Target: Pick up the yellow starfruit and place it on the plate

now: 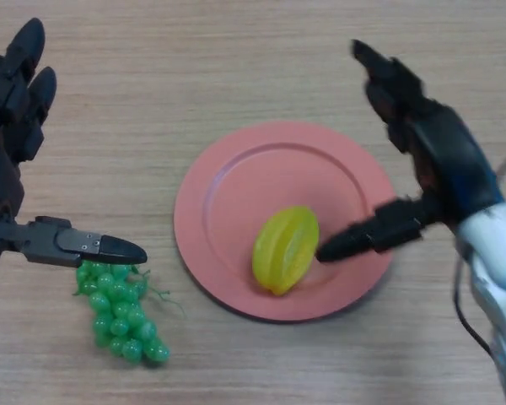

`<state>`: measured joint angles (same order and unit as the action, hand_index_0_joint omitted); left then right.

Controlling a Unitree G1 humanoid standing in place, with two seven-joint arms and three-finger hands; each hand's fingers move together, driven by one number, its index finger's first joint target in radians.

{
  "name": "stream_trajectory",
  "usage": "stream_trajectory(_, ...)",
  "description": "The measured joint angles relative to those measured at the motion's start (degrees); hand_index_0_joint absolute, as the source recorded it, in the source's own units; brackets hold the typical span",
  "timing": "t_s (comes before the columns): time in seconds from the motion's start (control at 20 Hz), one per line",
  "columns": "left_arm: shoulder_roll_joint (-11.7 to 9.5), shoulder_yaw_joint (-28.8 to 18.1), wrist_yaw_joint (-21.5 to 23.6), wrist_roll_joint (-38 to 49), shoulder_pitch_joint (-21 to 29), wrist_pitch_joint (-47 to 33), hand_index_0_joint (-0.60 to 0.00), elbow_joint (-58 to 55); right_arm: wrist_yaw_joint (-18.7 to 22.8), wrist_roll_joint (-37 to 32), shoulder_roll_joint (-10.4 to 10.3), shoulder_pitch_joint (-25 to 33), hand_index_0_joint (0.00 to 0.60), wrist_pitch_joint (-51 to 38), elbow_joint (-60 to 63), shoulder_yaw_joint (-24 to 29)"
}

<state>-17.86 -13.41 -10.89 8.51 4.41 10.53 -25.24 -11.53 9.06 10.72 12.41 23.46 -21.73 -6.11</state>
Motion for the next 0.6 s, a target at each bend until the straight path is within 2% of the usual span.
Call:
stream_trajectory(0.1,0.00,0.46,-0.37,0.07,-0.11,0.02,0.000,-0.04,-2.43,-1.66,0.27,-3.06,0.000,4.16,-5.14,0.79)
stream_trajectory(0.25,0.06,1.22,-4.47,0.14,-0.84,0.89,0.000,-1.30,-2.59,-4.73,1.30,-4.68,0.000,3.64,-9.14,0.96)
stream_trajectory(0.5,-0.06,0.99,-4.66,1.36,0.15,3.62,0.000,-1.29,-2.50,-4.81,1.35,-6.38,0.000,1.60,-8.91,2.88)
stream_trajectory(0.6,-0.08,0.99,-4.66,1.29,0.35,4.67,0.000,-1.29,-1.05,-7.08,1.36,-6.23,0.000,1.60,-8.92,3.10)
